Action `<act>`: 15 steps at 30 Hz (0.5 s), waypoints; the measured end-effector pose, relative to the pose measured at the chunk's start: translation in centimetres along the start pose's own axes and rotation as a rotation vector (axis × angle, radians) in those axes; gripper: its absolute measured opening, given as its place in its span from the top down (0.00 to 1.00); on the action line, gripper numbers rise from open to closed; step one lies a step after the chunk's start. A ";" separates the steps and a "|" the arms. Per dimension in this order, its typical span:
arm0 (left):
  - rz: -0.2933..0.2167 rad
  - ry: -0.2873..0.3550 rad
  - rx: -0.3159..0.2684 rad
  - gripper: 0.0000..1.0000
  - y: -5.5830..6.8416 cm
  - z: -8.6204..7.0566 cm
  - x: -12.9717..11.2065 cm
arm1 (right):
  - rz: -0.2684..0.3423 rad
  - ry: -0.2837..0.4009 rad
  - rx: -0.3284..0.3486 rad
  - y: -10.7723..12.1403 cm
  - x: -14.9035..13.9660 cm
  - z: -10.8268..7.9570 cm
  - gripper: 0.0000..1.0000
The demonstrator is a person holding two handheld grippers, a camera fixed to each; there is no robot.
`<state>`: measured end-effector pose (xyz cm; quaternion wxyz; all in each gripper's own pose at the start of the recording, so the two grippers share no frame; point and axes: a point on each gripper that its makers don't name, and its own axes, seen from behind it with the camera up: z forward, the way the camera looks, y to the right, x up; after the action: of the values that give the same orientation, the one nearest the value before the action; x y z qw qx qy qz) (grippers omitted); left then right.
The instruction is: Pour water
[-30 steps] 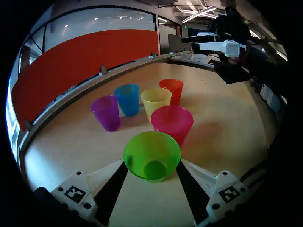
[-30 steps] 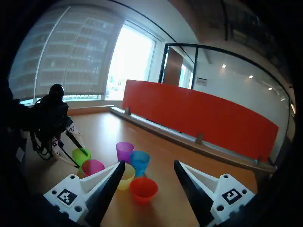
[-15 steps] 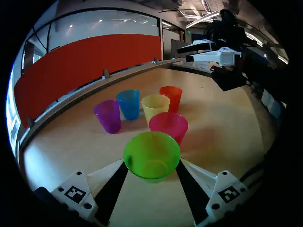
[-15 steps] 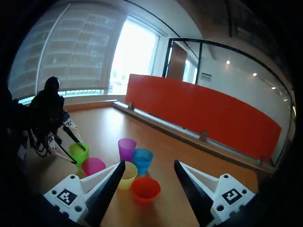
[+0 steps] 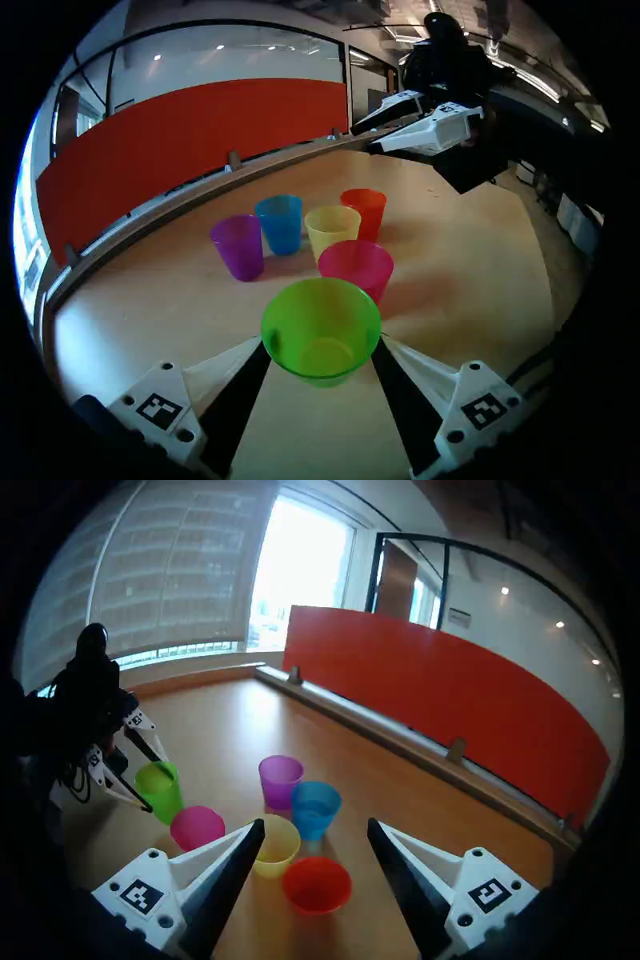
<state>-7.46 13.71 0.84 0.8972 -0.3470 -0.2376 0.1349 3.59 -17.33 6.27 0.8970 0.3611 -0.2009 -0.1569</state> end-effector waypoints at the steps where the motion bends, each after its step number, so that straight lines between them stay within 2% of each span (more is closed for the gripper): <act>1: -0.002 0.000 0.001 0.16 0.0 -0.1 0.0 | 0.004 -0.015 0.009 0.0 0.0 0.4 0.00; 5: -0.007 0.003 0.008 0.16 -0.2 -0.3 0.0 | 0.003 -0.067 0.038 0.2 0.3 2.1 0.00; 15: -0.014 0.005 0.013 0.16 -0.6 -0.6 -0.2 | -0.065 -0.208 0.068 0.4 -0.8 6.5 0.00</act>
<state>-7.30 12.86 0.80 0.9010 -0.3397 -0.2367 0.1292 -0.12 -20.52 10.57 0.8530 0.3793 -0.2866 -0.2155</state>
